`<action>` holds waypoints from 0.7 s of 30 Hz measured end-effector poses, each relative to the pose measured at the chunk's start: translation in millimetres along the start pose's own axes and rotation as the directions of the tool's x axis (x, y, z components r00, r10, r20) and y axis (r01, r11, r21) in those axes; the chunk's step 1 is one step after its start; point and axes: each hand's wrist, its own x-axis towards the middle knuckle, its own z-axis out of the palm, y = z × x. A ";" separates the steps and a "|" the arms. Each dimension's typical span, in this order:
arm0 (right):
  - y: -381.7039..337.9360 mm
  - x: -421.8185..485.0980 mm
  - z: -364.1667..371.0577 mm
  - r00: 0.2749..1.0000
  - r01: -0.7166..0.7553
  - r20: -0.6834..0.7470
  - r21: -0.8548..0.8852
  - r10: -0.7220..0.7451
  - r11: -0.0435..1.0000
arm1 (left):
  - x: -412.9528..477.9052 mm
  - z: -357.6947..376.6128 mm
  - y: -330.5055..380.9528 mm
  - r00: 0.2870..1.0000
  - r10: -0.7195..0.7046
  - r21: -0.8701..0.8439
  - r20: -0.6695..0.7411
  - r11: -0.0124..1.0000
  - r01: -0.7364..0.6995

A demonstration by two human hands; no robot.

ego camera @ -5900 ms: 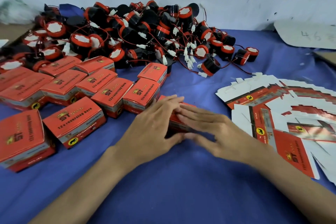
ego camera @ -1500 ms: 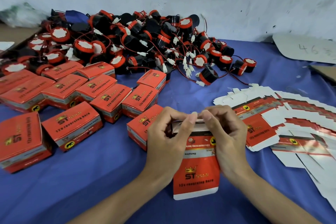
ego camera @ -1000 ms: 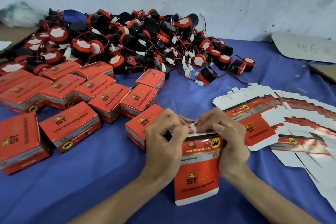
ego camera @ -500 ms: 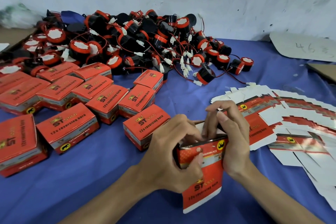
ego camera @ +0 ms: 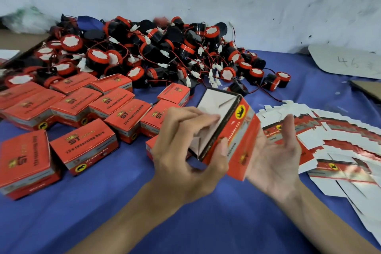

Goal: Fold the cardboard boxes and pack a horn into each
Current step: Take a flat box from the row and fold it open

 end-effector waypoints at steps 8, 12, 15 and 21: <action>0.5 -9.7 3.2 0.977 0.070 -0.179 -0.260 -0.119 0.963 | -11.0 5.1 -3.0 0.846 -0.523 -0.271 0.107 0.803 0.531; -0.8 -12.5 0.4 0.974 0.167 -0.114 -0.236 -0.197 0.957 | -23.3 9.6 1.4 0.757 -0.602 -0.347 0.252 0.674 0.652; -19.4 -11.9 3.8 0.948 0.283 -0.045 -0.334 -0.315 0.899 | -31.6 14.5 6.8 0.741 -0.499 -0.314 0.450 0.688 0.654; -26.3 0.9 7.0 1.000 -0.012 -0.029 -0.682 -0.011 0.732 | -45.6 18.4 -1.5 0.531 -0.452 0.162 0.717 0.849 0.503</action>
